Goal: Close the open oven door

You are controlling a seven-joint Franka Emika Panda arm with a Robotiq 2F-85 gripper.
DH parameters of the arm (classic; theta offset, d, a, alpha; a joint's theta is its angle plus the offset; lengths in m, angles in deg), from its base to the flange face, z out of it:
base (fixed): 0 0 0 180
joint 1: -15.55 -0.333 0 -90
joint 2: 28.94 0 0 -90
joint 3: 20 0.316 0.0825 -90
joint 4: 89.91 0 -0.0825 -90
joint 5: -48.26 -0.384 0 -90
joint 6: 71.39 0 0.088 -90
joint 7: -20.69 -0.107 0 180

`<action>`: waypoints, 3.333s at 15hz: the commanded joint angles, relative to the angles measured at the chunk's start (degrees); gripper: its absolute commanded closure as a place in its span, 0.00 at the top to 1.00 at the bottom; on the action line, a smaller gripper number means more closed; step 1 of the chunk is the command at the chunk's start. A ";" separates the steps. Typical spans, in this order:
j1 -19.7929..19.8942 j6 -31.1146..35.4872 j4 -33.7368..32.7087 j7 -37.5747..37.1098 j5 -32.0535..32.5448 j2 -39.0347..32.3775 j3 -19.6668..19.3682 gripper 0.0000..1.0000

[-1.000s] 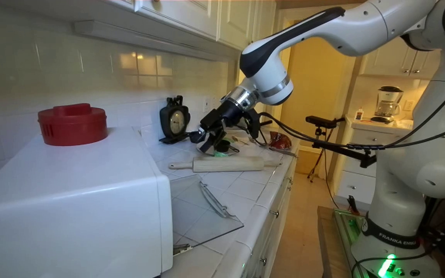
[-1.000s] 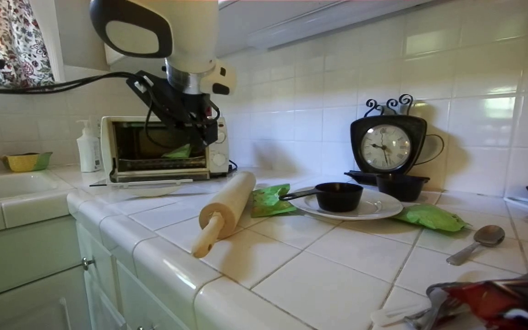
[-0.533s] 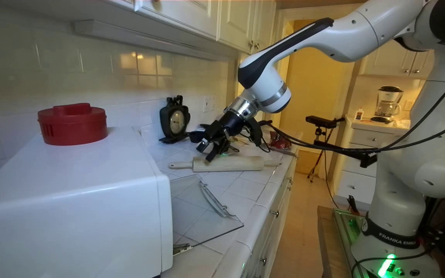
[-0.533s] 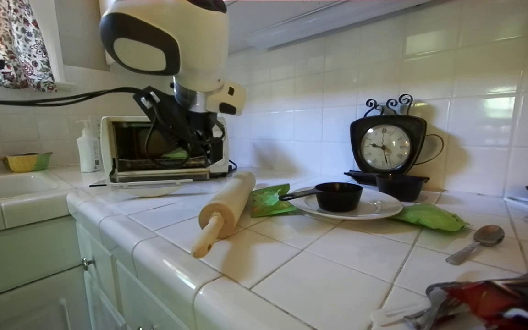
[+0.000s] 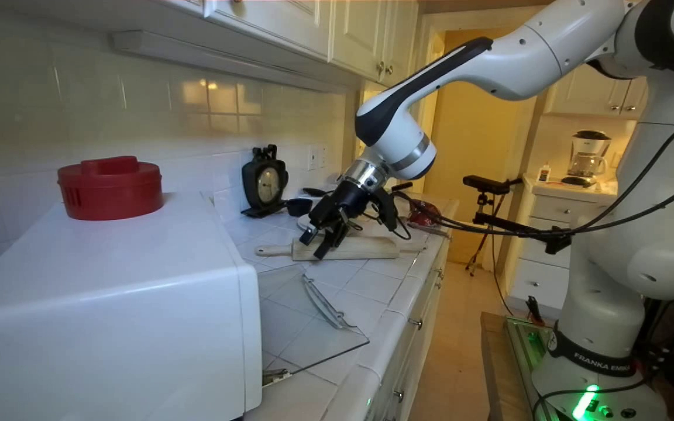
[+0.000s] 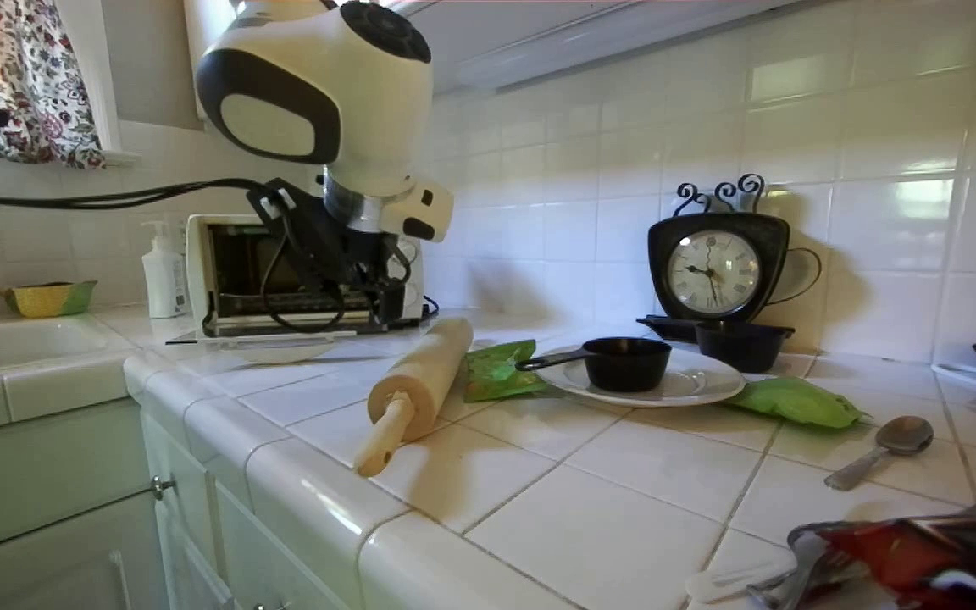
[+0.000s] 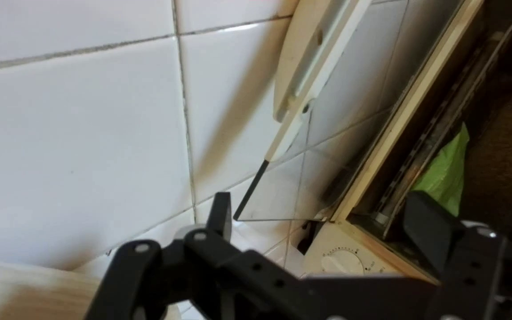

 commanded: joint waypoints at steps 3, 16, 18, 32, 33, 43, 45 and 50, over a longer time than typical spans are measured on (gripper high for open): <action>0.50 -3.07 -2.32 -0.09 -0.52 -3.33 0.28 1.00; 0.85 -3.60 -7.97 -0.89 0.74 -9.82 1.40 1.00; 0.95 -3.35 -8.89 -0.76 0.75 -10.55 1.47 1.00; 0.74 -6.43 -16.40 -3.00 1.76 -15.52 2.91 1.00; 0.60 -6.63 -16.35 -3.52 1.96 -15.53 3.11 1.00; 0.53 -9.17 -14.00 -2.59 0.47 -8.26 3.44 1.00; 0.42 -9.98 -13.92 -2.25 0.41 -5.95 3.35 1.00; -0.20 -14.17 -15.19 -2.20 0.53 -2.37 3.65 1.00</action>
